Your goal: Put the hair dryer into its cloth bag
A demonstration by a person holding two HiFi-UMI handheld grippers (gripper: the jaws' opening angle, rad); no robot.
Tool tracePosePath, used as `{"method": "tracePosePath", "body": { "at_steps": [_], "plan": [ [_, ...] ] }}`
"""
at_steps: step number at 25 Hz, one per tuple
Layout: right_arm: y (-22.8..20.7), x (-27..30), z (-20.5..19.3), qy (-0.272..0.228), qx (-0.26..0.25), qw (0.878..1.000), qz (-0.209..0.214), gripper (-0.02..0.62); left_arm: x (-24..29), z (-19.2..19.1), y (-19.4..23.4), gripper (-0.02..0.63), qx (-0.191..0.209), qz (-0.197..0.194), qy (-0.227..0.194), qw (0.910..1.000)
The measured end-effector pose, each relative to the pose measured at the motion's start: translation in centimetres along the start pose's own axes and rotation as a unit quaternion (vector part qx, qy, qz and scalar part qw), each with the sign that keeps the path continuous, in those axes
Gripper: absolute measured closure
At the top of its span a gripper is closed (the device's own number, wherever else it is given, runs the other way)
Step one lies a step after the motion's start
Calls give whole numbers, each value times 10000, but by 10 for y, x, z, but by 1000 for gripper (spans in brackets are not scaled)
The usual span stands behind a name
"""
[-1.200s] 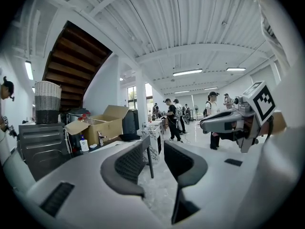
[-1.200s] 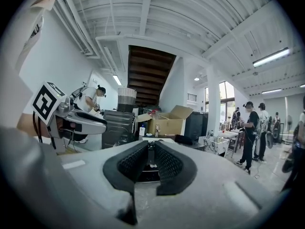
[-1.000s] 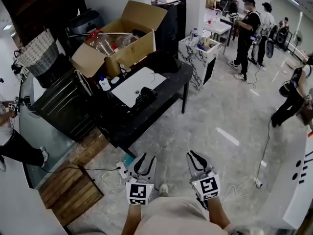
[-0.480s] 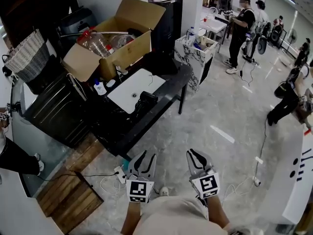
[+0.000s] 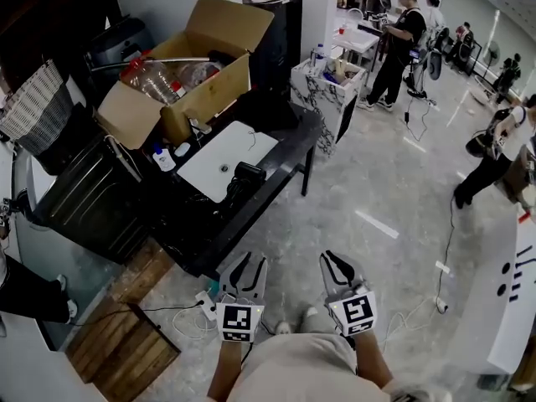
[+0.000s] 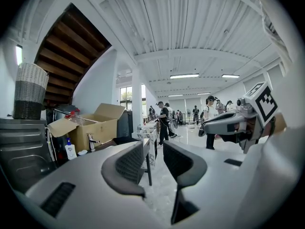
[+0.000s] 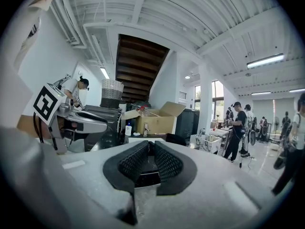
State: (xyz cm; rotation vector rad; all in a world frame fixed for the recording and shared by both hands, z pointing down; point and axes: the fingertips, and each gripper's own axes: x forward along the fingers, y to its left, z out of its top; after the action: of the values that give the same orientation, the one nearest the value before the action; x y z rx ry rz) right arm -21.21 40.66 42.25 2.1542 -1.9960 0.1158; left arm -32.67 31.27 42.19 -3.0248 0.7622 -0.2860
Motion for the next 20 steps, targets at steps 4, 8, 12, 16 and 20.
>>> {"method": "tracePosePath", "body": {
  "at_steps": [4, 8, 12, 16, 20],
  "plan": [
    [-7, 10, 0, -124, -11, 9999, 28, 568, 14, 1, 2, 476, -21, -39, -5, 10000],
    [-18, 24, -4, -101, -66, 9999, 74, 568, 31, 1, 6, 477, -4, -30, 45, 10000],
    [-35, 43, -7, -102, -51, 9998, 133, 568, 54, -1, 11, 478, 4, 10, 78, 10000],
    [-53, 66, -6, -23, 109, 9997, 205, 568, 82, 2, 16, 479, -1, 72, 106, 9999],
    [-75, 91, -1, 25, 207, 9992, 330, 568, 113, 6, 24, 478, -16, 172, 133, 9998]
  ]
}}
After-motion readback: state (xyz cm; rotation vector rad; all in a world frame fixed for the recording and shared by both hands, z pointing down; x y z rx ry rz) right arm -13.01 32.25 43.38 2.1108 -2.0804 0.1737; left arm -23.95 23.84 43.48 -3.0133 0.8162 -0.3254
